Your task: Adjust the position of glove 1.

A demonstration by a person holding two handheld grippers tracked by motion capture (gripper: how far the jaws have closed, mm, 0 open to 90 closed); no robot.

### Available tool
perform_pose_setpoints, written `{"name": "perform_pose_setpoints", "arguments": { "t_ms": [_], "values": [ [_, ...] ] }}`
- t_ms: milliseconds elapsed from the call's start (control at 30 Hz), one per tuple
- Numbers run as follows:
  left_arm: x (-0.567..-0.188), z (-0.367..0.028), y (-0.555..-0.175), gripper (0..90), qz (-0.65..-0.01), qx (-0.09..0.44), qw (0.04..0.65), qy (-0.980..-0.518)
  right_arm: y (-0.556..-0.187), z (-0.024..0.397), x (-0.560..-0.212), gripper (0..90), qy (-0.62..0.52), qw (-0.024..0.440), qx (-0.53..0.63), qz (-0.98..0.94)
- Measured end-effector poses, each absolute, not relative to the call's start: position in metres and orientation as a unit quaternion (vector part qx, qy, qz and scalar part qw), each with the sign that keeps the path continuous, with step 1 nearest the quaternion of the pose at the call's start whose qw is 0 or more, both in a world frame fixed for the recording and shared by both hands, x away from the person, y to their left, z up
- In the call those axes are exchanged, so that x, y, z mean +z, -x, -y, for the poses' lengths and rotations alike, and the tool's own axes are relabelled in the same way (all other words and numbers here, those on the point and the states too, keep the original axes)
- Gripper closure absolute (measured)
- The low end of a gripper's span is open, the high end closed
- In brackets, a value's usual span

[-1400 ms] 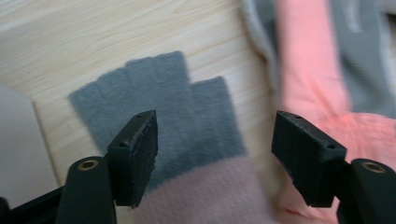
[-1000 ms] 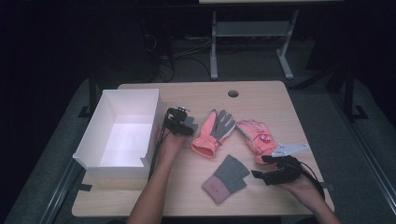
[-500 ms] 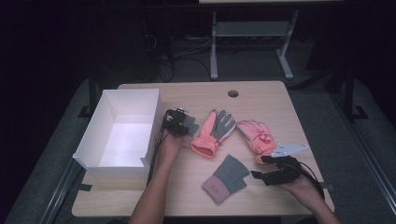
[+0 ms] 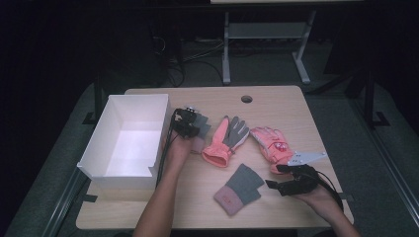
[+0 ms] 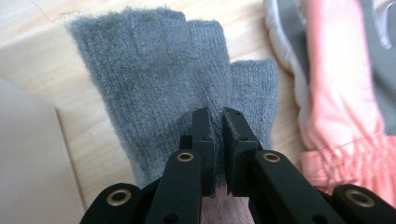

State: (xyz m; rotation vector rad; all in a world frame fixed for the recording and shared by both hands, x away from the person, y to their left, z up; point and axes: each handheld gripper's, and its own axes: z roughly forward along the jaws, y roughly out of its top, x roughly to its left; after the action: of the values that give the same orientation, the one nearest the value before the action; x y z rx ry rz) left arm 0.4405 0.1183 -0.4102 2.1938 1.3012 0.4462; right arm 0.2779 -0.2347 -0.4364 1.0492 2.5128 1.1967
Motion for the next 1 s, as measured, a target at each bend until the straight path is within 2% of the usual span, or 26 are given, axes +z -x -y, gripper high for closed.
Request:
{"name": "perform_pose_setpoints", "arguments": {
  "t_ms": [167,500,700,1000],
  "values": [
    [-0.395,-0.118,-0.44,84.1,-0.473,0.161,0.289,-0.817,-0.278,0.235,-0.436,26.2,-0.352,0.083,0.401,-0.841],
    [-0.379,-0.112,-0.424,84.1,-0.428,0.105,0.331,-0.834,-0.278,0.236,-0.436,26.1,-0.356,0.081,0.405,-0.838],
    [-0.367,-0.111,-0.408,84.0,-0.392,0.067,0.362,-0.843,-0.278,0.236,-0.435,25.0,-0.36,0.077,0.413,-0.833],
    [-0.363,-0.105,-0.381,84.0,-0.353,0.038,0.371,-0.858,-0.279,0.235,-0.435,24.5,-0.359,0.077,0.413,-0.834]
  ]
}}
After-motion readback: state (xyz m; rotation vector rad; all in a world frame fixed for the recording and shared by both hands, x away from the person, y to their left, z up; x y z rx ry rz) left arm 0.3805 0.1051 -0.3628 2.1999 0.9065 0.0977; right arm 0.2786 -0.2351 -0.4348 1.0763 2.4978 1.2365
